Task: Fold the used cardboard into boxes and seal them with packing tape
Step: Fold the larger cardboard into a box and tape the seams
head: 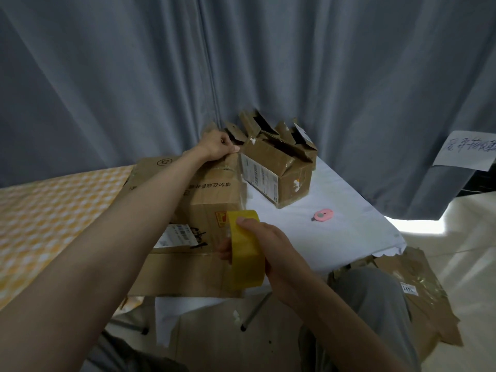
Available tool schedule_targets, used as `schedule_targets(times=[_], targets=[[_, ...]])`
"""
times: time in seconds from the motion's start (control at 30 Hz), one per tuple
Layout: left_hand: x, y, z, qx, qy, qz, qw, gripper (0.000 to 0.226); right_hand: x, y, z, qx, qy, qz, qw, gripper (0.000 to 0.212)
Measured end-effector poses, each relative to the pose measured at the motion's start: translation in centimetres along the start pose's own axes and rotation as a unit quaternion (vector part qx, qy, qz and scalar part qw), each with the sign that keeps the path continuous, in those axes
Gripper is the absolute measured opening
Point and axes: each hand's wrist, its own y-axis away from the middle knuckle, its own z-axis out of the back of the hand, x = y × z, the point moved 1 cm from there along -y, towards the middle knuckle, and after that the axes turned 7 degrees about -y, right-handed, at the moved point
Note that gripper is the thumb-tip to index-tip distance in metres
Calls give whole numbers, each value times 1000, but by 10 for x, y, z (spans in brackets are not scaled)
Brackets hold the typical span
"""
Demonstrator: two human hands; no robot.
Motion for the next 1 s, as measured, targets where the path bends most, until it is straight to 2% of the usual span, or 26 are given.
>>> schedule_targets(times=[0.1, 0.17, 0.23, 0.4, 0.47, 0.57, 0.63, 0.7, 0.87, 1.0], targets=[[0, -1, 5, -32, 26, 8, 999, 18, 11, -8, 4, -23, -3, 1, 1000, 35], [3, -3, 11, -59, 42, 25, 997, 21, 22, -14, 10, -46, -12, 2, 999, 30], [9, -6, 20, -87, 41, 47, 994, 20, 36, -19, 15, -62, -1, 1, 998, 35], [22, -9, 15, -95, 37, 84, 991, 22, 59, -29, 26, -54, 28, -32, 998, 34], [24, -6, 10, -130, 26, 64, 989, 19, 55, -32, 29, -48, 56, -40, 996, 36], [15, 11, 15, -188, -22, -44, 981, 14, 47, -32, 34, -51, 61, -45, 996, 33], [5, 30, 14, -173, -62, -123, 975, 16, 45, -33, 39, -48, 61, -45, 996, 34], [-3, 52, 8, -128, -92, -149, 976, 33, 46, -33, 42, -40, 66, -37, 996, 34], [-2, 77, -16, 50, -172, -73, 981, 90, 43, -32, 47, -38, 79, -21, 996, 27], [9, 84, -32, 27, -210, -69, 975, 93, 37, -30, 50, -34, 86, 1, 996, 28]])
